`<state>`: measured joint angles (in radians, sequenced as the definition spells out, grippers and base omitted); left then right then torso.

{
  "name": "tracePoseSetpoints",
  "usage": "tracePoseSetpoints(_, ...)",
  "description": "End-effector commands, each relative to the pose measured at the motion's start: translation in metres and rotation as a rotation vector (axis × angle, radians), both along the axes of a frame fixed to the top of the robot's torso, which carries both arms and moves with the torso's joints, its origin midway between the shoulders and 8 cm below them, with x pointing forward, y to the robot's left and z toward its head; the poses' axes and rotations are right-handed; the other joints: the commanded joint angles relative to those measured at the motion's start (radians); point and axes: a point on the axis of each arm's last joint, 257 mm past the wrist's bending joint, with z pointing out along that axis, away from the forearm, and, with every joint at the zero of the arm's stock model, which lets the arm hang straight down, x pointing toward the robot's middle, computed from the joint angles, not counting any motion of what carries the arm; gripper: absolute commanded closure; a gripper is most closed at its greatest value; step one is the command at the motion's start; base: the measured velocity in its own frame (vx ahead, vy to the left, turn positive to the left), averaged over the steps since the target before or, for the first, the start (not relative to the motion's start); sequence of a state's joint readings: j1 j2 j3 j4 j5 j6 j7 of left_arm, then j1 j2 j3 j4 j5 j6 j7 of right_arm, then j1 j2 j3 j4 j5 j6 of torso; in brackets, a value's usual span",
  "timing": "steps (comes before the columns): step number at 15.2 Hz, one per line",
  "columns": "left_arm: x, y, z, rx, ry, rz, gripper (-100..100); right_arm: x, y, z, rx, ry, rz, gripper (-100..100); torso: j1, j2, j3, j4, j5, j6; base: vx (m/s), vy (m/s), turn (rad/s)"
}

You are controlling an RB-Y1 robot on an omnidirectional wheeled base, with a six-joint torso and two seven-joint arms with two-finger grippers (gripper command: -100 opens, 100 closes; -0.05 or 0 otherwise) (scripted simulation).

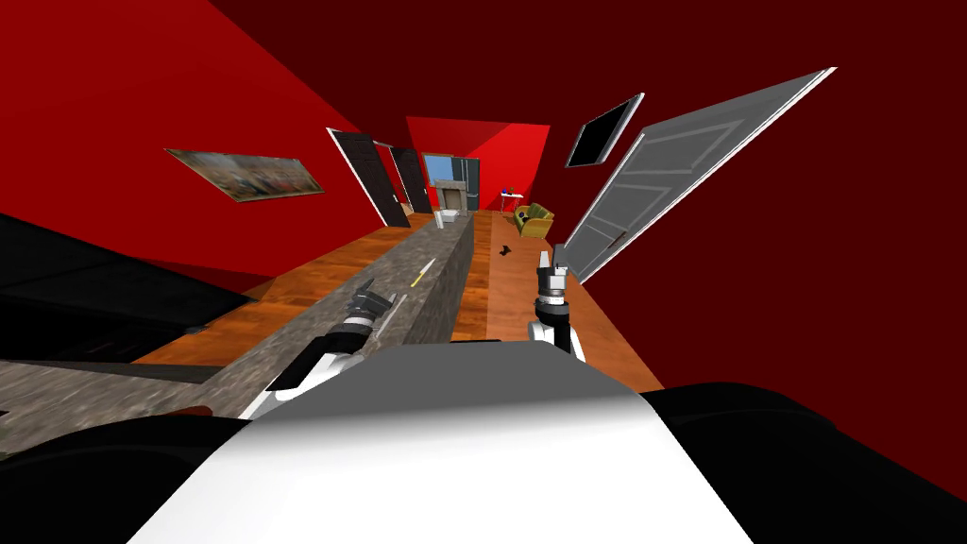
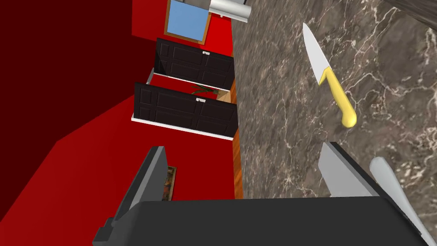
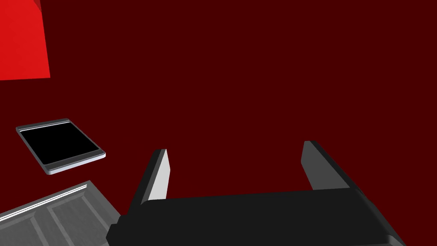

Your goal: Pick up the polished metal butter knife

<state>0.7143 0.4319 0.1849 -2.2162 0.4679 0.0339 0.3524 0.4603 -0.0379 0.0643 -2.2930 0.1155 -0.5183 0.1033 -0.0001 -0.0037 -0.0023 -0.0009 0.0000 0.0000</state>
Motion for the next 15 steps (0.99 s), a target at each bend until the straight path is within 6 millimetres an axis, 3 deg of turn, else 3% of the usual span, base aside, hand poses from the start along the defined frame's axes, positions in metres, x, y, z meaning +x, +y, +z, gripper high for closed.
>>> tracePoseSetpoints(1,-0.007,0.012,-0.012,-0.046,0.056,0.017,-100,0.000,0.000,0.000,0.000,0.000,0.000,0,0.000,0.000,0.000,0.000,0.000,0.000,0.050,0.003,-0.007)
tracePoseSetpoints(6,-0.016,0.023,-0.033,-0.095,0.145,0.040,-100,0.000,0.000,0.000,0.000,0.000,0.000,0,0.000,-0.002,-0.001,0.000,0.000,0.000,0.070,-0.003,-0.002)
tracePoseSetpoints(9,-0.033,0.042,-0.054,-0.190,0.241,0.084,-100,0.000,0.000,0.000,0.000,0.000,0.000,0,0.000,-0.003,-0.001,-0.001,0.000,0.000,0.089,-0.003,-0.005)
tracePoseSetpoints(15,-0.048,0.051,-0.075,-0.244,0.337,0.116,-100,0.000,0.000,0.000,0.000,0.000,0.000,0,0.000,-0.001,-0.001,0.000,0.000,0.000,0.065,-0.002,-0.002)
